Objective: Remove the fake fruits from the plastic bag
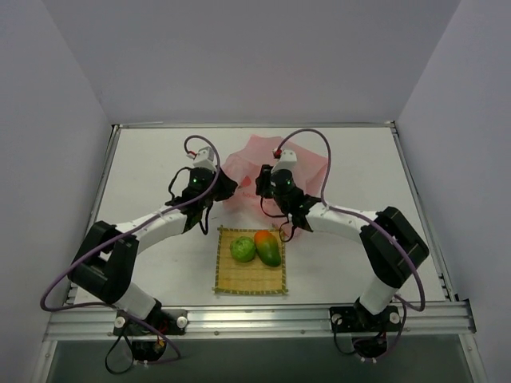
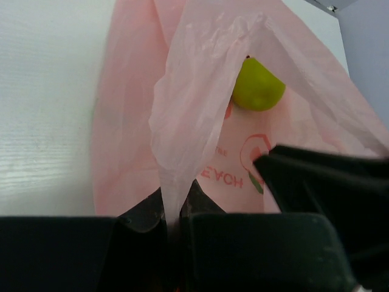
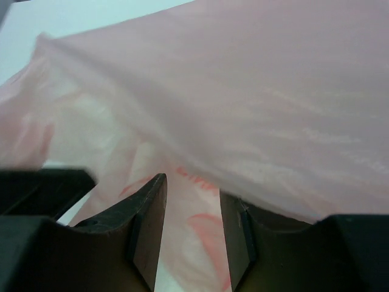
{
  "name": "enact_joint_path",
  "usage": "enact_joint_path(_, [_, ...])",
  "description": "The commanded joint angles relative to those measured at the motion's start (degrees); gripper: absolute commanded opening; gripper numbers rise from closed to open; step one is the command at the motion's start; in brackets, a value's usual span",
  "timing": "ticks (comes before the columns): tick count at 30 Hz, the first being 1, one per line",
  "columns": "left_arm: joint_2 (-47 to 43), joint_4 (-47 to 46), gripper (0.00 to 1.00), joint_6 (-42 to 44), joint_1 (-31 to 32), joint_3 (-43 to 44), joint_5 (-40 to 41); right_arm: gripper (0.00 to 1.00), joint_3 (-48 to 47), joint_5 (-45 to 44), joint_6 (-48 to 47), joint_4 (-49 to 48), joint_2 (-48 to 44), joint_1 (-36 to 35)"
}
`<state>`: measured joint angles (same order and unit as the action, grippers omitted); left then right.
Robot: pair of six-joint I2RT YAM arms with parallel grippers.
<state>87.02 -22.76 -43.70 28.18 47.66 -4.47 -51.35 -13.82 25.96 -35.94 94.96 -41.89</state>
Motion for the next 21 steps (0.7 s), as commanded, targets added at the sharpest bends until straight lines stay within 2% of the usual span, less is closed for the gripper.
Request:
enact_joint_path(1, [-0.98, -2.9, 0.02, 0.11, 1.95, 0.59, -0.45, 0.36, -5.41, -6.73, -4.06, 5.96, 2.16, 5.75])
enact_joint_path(6, [-0.45, -5.79, 0.02, -0.24, 3.98, 0.15, -1.59, 0.41, -9.99, -10.69, -8.55, 12.9, 5.85, 9.36])
enact_joint_path(10, [0.69, -8.35, 0.02, -1.12, 6.18, 0.15, -2.74, 0.49, -12.28, -17.45, -12.41, 15.64, 6.73, 10.34])
enact_joint_path(12, [1.48, -9.66, 0.03, -1.56, 7.06, 0.24, -3.26, 0.5, -12.54, -16.25, -14.78, 15.64, 6.99, 10.51])
enact_joint_path(14, [2.01, -11.24, 0.02, -2.26, 7.32, 0.33, -3.79, 0.6, -13.94, -9.86, -18.11, 16.25, 8.83, 10.77])
enact_joint_path(17, [2.89, -12.39, 0.02, -2.88, 7.41, 0.59, -4.58, 0.75, -17.28, -8.94, -19.19, 18.45, 12.08, 11.65])
enact_joint_path(19, [3.24, -12.83, 0.02, -3.05, 7.41, 0.59, -4.93, 0.82, -18.34, -7.89, -19.37, 18.45, 13.06, 13.22])
enact_joint_path(21, [3.5, -13.27, 0.02, -3.32, 7.41, 0.51, -5.2, 0.84, -20.1, -7.27, -19.36, 18.37, 14.37, 14.2])
